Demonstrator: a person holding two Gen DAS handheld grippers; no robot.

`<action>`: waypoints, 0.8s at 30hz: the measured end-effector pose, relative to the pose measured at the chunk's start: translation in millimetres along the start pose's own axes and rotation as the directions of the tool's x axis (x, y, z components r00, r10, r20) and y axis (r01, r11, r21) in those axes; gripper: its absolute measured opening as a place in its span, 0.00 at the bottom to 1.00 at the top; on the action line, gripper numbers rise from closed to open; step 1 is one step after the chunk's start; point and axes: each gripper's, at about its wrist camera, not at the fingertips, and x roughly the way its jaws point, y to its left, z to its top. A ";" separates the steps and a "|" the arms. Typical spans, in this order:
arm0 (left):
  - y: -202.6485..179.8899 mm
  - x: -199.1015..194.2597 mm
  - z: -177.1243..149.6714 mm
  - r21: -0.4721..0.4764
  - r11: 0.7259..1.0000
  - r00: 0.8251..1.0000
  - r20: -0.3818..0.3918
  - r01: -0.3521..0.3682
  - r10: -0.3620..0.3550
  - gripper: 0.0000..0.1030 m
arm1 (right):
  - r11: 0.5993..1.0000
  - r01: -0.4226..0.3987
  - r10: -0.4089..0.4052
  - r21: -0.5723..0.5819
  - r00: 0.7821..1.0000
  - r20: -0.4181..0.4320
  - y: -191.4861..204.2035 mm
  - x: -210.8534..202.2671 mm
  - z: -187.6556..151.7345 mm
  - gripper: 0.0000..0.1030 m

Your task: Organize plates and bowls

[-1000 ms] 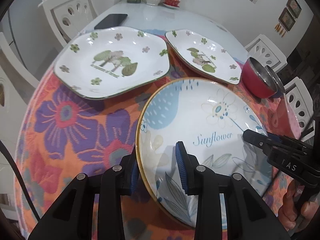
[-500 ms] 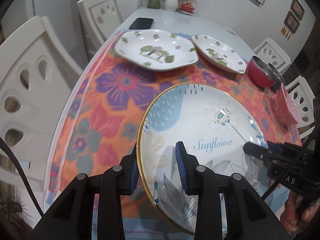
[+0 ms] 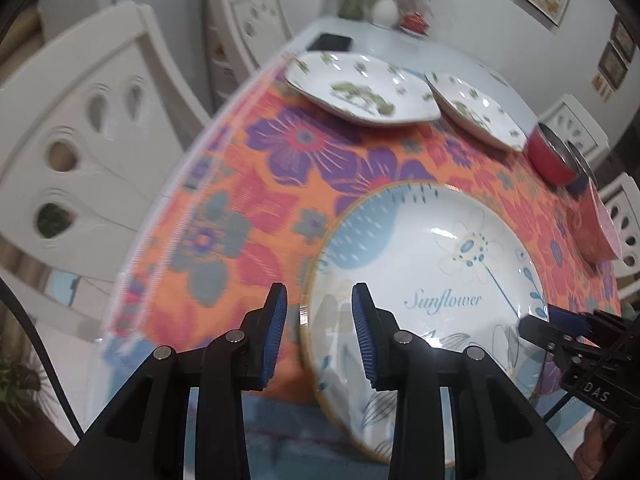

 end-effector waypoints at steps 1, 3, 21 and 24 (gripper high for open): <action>2.6 -6.4 0.1 -0.011 1.000 1.000 0.004 -0.007 0.007 0.30 | 1.000 0.001 -0.001 0.002 1.000 0.002 -2.2 -5.5 -1.8 0.34; 7.7 -18.7 2.1 -0.032 0.999 1.000 0.011 -0.014 0.014 0.31 | 1.000 0.001 -0.001 0.000 1.000 0.031 -6.9 -26.8 -3.0 0.34; -1.2 -45.1 152.9 0.049 0.995 0.980 0.176 0.089 -0.096 0.69 | 0.994 0.003 -0.031 0.108 0.966 0.257 3.5 -72.8 125.9 0.59; 8.3 -13.8 183.2 0.067 0.991 0.983 0.133 0.118 -0.126 0.68 | 0.982 -0.034 -0.008 0.187 0.976 0.220 1.1 -43.7 154.0 0.59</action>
